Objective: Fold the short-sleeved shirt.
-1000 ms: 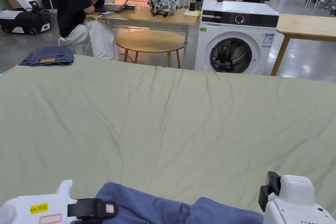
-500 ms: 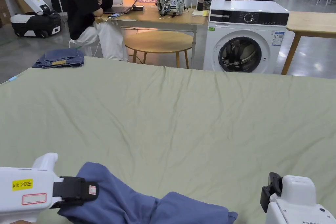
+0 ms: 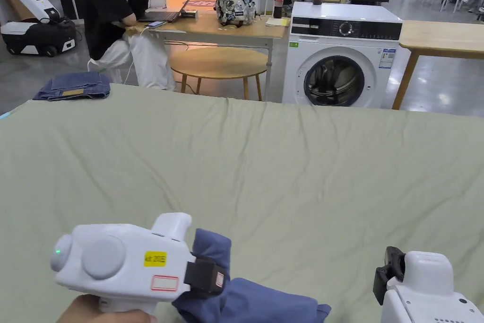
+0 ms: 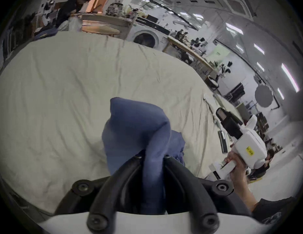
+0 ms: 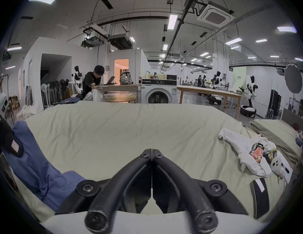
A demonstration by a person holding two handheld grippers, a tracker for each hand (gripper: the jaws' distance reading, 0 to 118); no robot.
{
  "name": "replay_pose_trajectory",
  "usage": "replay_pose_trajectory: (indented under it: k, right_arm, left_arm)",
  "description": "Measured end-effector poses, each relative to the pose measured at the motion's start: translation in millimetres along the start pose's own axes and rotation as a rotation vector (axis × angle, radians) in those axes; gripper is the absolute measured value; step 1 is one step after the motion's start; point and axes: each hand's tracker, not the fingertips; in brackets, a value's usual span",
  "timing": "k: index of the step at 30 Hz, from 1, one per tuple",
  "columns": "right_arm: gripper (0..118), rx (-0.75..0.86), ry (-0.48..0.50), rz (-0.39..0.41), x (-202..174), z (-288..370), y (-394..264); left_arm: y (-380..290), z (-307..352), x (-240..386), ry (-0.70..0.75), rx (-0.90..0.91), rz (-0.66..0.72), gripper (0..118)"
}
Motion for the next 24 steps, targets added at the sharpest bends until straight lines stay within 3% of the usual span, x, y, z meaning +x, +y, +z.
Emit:
replay_pose_trajectory:
  k: [6,12,18,20,22,24]
  right_arm:
    - [0,-0.007,-0.021,0.000,8,2,-1]
    - [0,-0.014,-0.039,-0.010,15,5,-4]
    - [0,-0.016,-0.052,-0.010,21,8,-3]
    - [0,-0.017,-0.052,-0.012,23,8,-3]
    - [0,-0.016,-0.054,-0.009,24,9,-3]
    - [0,-0.014,-0.056,-0.008,25,11,-2]
  left_arm:
    - [5,-68,35,0.018,-0.130,-0.083,5]
    - [-13,-152,49,0.054,-0.249,-0.042,5]
    - [-24,-155,52,0.066,-0.211,-0.004,7]
    - [-24,-146,49,-0.006,-0.204,0.023,25]
    - [-20,-133,48,-0.079,-0.195,0.056,63]
    - [-15,-115,45,-0.124,-0.170,0.077,69]
